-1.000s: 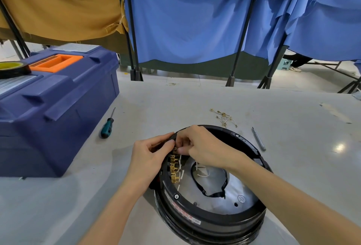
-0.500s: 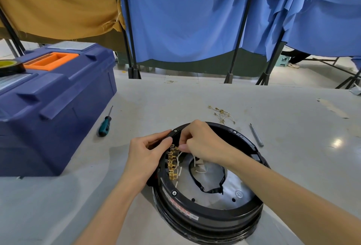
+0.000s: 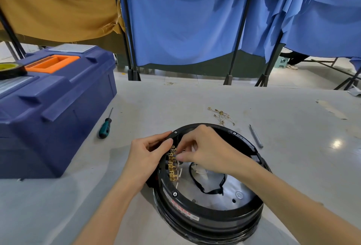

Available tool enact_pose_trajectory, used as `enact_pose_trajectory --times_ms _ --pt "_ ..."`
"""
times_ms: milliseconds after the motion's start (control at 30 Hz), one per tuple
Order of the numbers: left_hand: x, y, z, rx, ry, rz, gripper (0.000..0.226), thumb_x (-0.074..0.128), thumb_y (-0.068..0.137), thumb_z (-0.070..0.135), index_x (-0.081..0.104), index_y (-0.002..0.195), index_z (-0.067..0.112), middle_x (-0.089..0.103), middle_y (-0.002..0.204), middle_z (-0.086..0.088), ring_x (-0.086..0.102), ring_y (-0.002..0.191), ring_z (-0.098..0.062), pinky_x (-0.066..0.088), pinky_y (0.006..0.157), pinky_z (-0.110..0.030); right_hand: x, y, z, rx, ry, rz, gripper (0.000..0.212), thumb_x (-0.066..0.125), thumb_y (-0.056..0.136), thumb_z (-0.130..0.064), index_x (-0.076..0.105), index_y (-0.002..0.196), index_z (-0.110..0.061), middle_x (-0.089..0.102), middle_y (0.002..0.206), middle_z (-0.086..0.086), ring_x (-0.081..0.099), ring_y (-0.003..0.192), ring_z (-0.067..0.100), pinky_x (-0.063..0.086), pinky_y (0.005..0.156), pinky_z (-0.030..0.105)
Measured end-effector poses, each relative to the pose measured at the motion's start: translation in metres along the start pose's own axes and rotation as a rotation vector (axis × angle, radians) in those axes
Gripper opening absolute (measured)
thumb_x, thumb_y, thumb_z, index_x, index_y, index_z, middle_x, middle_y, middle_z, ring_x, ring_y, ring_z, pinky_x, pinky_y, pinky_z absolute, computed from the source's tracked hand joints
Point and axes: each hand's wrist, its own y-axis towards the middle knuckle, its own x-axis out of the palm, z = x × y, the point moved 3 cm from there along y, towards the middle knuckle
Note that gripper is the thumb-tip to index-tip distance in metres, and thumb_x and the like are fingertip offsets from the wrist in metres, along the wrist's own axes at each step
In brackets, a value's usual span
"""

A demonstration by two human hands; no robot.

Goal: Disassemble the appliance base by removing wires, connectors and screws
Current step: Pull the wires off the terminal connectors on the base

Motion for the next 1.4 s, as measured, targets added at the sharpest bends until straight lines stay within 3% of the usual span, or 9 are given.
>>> enact_pose_trajectory --times_ms 67,167,300,567,667,867,1033,1400 --pt "0.000 0.000 0.000 -0.006 0.002 -0.021 0.021 0.070 0.086 0.012 0.076 0.095 0.030 0.076 0.092 0.007 0.072 0.089 -0.008 0.054 0.070 -0.013 0.008 0.002 -0.004 0.004 -0.077 -0.043 0.005 0.075 0.077 -0.023 0.075 0.076 -0.018 0.063 0.058 -0.004 0.051 0.051 0.002 0.035 0.051 0.011" --pt "0.001 -0.001 0.000 0.002 0.017 -0.018 0.021 0.070 0.086 0.012 0.075 0.097 0.029 0.076 0.094 0.009 0.071 0.093 -0.006 0.054 0.076 -0.014 0.010 0.007 -0.009 0.010 -0.091 -0.057 0.008 0.069 0.076 -0.015 0.074 0.071 -0.010 0.068 0.063 0.011 0.054 0.054 0.012 0.045 0.054 0.027" --pt "0.000 0.000 0.000 0.010 0.024 0.001 0.021 0.069 0.086 0.011 0.075 0.096 0.028 0.076 0.092 0.008 0.071 0.091 -0.007 0.055 0.077 -0.017 0.006 0.011 -0.012 0.043 -0.025 -0.086 0.011 0.072 0.072 -0.008 0.071 0.062 -0.013 0.069 0.061 0.011 0.061 0.057 0.021 0.054 0.062 0.037" --pt "-0.002 0.001 0.000 0.029 0.035 0.006 0.019 0.071 0.085 0.012 0.076 0.097 0.026 0.076 0.092 0.007 0.072 0.090 -0.007 0.055 0.075 -0.016 0.020 0.009 -0.016 0.029 -0.288 0.001 0.016 0.065 0.077 -0.012 0.060 0.064 -0.020 0.059 0.065 0.000 0.062 0.071 0.026 0.047 0.061 0.031" --pt "-0.001 0.000 0.000 0.037 0.026 -0.003 0.021 0.070 0.085 0.010 0.077 0.094 0.028 0.076 0.091 0.007 0.072 0.089 -0.006 0.053 0.071 -0.013 0.020 0.010 -0.016 0.033 -0.325 0.003 0.019 0.063 0.076 -0.010 0.055 0.063 -0.022 0.056 0.065 0.000 0.059 0.071 0.026 0.039 0.053 0.025" --pt "-0.001 0.001 0.001 0.030 0.026 0.000 0.018 0.070 0.086 0.010 0.076 0.100 0.019 0.076 0.091 0.005 0.072 0.089 -0.008 0.053 0.071 -0.014 0.021 0.012 -0.015 0.043 -0.330 0.029 0.014 0.064 0.077 -0.012 0.057 0.068 -0.020 0.054 0.070 -0.001 0.057 0.073 0.025 0.033 0.053 0.024" --pt "0.000 0.000 0.002 0.033 0.009 0.000 0.024 0.069 0.086 0.006 0.077 0.090 0.029 0.077 0.088 0.004 0.073 0.085 -0.009 0.054 0.067 -0.014 0.018 0.012 -0.012 0.062 -0.270 0.035 0.006 0.067 0.075 -0.012 0.067 0.069 -0.015 0.062 0.070 0.003 0.061 0.072 0.025 0.039 0.054 0.024" --pt "-0.001 -0.001 0.005 0.024 0.014 0.010 0.023 0.068 0.086 0.007 0.076 0.092 0.027 0.077 0.086 0.005 0.073 0.084 -0.008 0.053 0.066 -0.013 0.018 0.014 -0.013 0.083 -0.267 0.059 0.003 0.069 0.074 -0.011 0.070 0.074 -0.009 0.064 0.071 0.006 0.062 0.075 0.027 0.045 0.062 0.030"
